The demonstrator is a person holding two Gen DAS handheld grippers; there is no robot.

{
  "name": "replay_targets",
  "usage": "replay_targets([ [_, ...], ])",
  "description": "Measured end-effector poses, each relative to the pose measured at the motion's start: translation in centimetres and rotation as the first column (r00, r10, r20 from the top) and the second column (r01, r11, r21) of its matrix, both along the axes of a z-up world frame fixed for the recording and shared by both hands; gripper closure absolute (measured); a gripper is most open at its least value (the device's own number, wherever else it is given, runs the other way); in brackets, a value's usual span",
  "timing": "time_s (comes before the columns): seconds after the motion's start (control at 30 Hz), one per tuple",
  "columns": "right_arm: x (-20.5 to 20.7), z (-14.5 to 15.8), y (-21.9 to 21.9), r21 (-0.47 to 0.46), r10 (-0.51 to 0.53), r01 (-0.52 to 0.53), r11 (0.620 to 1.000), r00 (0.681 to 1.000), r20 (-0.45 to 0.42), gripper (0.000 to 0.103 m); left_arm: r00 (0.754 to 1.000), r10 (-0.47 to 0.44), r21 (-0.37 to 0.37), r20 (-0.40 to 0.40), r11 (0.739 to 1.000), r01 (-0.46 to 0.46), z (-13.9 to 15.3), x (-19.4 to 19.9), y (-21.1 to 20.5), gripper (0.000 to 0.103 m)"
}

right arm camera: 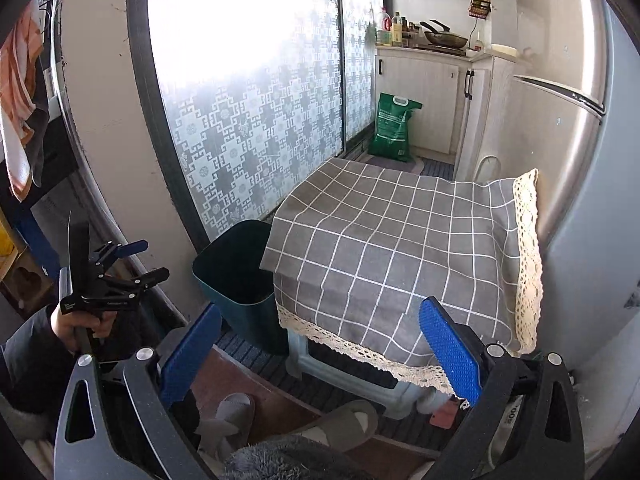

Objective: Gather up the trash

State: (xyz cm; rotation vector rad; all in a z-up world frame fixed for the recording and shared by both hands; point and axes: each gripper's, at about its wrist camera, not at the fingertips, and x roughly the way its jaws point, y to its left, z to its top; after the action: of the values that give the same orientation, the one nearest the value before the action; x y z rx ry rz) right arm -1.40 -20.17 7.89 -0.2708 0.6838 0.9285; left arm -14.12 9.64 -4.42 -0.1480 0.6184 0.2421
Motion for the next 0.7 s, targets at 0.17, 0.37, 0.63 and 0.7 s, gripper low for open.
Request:
replay_targets([
  [0.17,-0.3,-0.4,-1.6,0.026,-0.030,0.030,0.999,1.000,-0.008,0.003,1.000,0.015,-0.015,-0.010,1.000,-0.015,-1.0,0.4,0.0,0.003],
  [0.37,-0.7,-0.2,-3.0,0.070,-0.057,0.057,0.996,0.998,-0.002,0.003,0.999,0.038,-0.019,0.013,0.999,-0.038,-0.9,0.2,-0.1,0.003],
  [0.63,-1.2,-1.0,-2.4,0.007,-0.032,0.032,0.999,0.999,0.039,0.003,0.998,0.060,-0.003,0.035,0.998,-0.060,0.5,-0.2,-0.1,0.003],
  [0.7,-1.3,-1.2,-2.5,0.002,-0.025,0.025,1.000,0.999,0.047,0.003,0.997,0.069,-0.002,0.034,0.998,-0.069,0.9,-0.2,0.2,0.003],
])
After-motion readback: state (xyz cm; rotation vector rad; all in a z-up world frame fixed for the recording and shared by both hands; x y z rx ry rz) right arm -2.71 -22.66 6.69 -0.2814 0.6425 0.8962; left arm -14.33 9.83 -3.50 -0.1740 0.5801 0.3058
